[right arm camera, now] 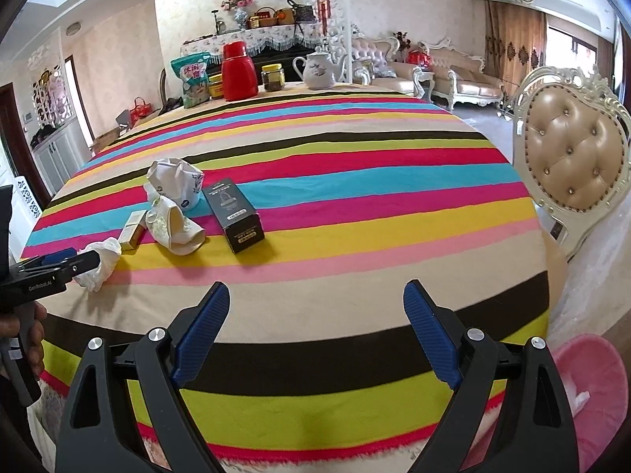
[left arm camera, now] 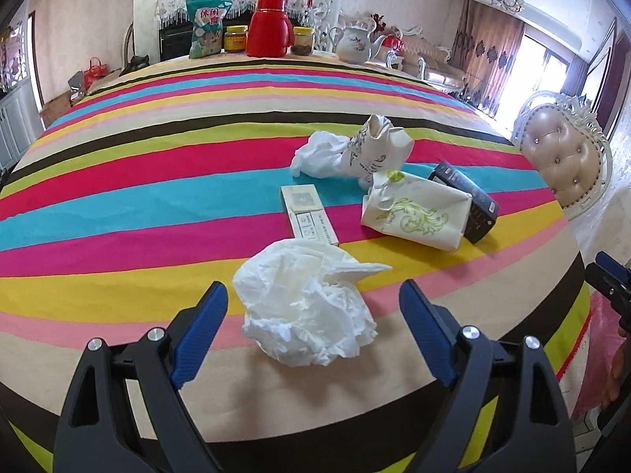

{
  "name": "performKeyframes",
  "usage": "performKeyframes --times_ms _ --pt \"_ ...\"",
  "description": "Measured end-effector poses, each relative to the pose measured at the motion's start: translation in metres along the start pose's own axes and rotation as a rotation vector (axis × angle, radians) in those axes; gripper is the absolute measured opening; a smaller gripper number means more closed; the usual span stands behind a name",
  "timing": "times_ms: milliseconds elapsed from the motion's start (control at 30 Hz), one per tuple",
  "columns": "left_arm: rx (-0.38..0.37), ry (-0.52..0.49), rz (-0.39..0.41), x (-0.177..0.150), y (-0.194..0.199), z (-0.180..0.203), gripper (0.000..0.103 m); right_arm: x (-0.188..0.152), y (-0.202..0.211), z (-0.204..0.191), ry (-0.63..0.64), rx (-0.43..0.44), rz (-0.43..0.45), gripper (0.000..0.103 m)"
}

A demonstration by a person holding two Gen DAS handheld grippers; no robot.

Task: Collect trash
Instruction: 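Grasp the crumpled white tissue with the left tool while the right tool grasps the black DORMI box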

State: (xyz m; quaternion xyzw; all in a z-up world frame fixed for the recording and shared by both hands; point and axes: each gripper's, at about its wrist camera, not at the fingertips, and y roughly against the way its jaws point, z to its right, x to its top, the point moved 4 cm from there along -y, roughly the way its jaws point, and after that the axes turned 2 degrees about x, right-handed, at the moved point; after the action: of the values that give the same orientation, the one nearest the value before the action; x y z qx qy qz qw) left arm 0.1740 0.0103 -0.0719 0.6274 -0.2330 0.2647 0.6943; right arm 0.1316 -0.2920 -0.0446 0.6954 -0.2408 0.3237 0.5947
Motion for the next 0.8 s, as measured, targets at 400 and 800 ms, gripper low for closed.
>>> performKeyframes --times_ms 400,800 --pt "0.013 -0.02 -0.071 -0.003 -0.021 0.0 0.051 0.018 -0.03 -0.028 0.069 0.042 -0.029 0.084" --pt "-0.02 -0.012 -0.059 0.007 -0.025 -0.001 0.023 0.039 -0.081 -0.063 0.143 0.076 -0.091 0.084"
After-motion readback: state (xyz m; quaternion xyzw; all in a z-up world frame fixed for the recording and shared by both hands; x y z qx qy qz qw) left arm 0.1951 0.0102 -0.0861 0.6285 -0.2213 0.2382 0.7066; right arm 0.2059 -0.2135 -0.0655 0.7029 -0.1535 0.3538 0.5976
